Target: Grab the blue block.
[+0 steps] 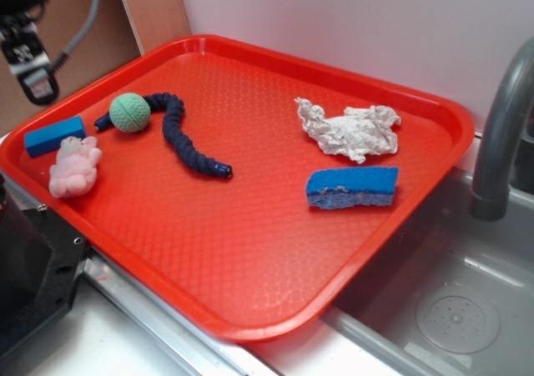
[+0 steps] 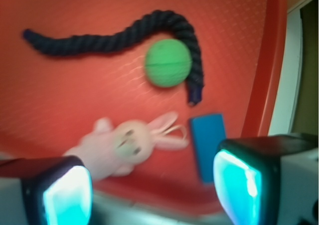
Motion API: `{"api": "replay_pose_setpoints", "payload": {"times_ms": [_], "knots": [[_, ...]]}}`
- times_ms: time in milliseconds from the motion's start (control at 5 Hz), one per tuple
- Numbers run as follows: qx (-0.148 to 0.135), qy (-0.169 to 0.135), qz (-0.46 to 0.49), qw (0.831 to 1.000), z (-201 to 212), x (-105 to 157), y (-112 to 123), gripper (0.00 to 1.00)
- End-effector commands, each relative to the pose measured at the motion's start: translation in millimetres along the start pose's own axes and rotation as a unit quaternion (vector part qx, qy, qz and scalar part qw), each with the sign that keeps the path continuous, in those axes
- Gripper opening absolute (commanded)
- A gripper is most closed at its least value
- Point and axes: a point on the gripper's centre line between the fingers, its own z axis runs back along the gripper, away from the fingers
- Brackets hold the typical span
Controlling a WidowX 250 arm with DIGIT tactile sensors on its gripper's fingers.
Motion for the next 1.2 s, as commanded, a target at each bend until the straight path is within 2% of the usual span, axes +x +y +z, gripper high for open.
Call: {"api": "replay_pose_setpoints", "payload": {"times_ms": [0,600,800,1000], "knots": [[0.02,-0.019,-0.024,0.999,-15,0,29,1.0],[0.02,-0.019,-0.024,0.999,-15,0,29,1.0],[0.044,-0.042,-0.053,0.997,-18,-21,36,1.0],[0.042,-0.038,-0.052,0.997,-21,-29,39,1.0]]}}
